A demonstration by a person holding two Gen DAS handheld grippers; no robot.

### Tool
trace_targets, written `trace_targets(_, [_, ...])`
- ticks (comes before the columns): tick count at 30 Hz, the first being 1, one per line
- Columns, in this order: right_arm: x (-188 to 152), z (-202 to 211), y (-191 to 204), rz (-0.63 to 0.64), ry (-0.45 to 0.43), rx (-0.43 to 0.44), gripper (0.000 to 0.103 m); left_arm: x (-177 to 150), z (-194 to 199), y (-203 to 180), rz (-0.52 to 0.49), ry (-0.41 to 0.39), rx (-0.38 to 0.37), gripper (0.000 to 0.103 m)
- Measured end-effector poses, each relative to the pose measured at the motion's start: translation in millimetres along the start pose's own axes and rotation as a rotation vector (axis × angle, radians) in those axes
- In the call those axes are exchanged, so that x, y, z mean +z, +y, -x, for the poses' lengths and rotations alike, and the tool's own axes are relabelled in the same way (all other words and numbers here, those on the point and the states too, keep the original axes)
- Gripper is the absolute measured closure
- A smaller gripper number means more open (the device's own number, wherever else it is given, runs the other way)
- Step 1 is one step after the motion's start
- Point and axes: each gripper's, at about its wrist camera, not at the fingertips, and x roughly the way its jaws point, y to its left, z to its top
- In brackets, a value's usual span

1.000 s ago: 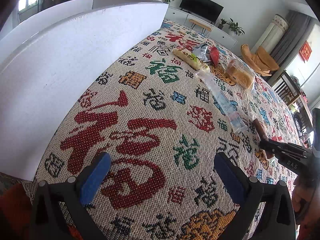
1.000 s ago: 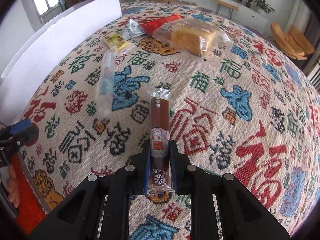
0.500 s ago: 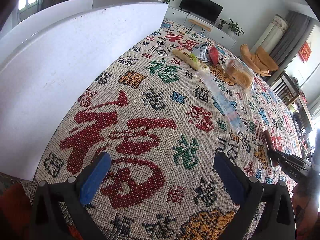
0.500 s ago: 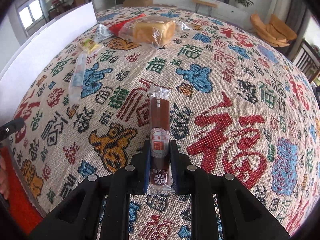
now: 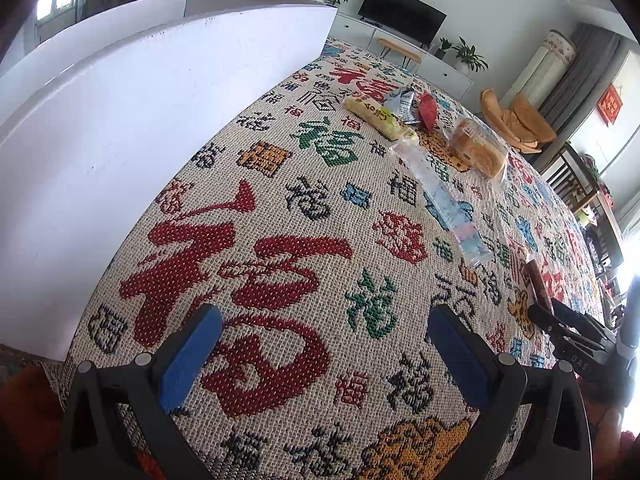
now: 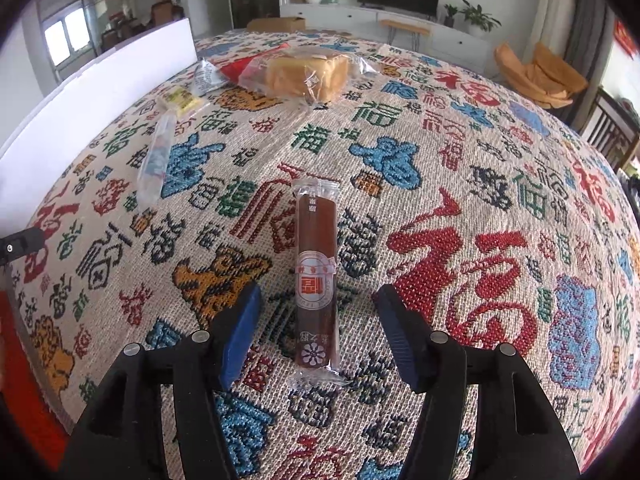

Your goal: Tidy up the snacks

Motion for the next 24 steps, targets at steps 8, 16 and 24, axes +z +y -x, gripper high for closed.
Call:
trace_targets(8, [-3.2, -0.7, 0.0, -0.006, -0.033, 0.001, 0.034, -0.1, -0.2, 0.0, 0.0, 0.0, -0.001, 0.001])
trace_targets(16, [-9.1, 0.3, 1.6, -0.012, -0.07, -0.006, 0.033, -0.2, -0.2, 0.0, 0.001, 0.0, -0.001, 0.001])
trace_targets(24, [-9.8, -0.1, 0.7, -0.017, -0.068, -0.003, 0.031, -0.4, -0.4, 0.0, 0.0, 0.001, 0.0, 0.001])
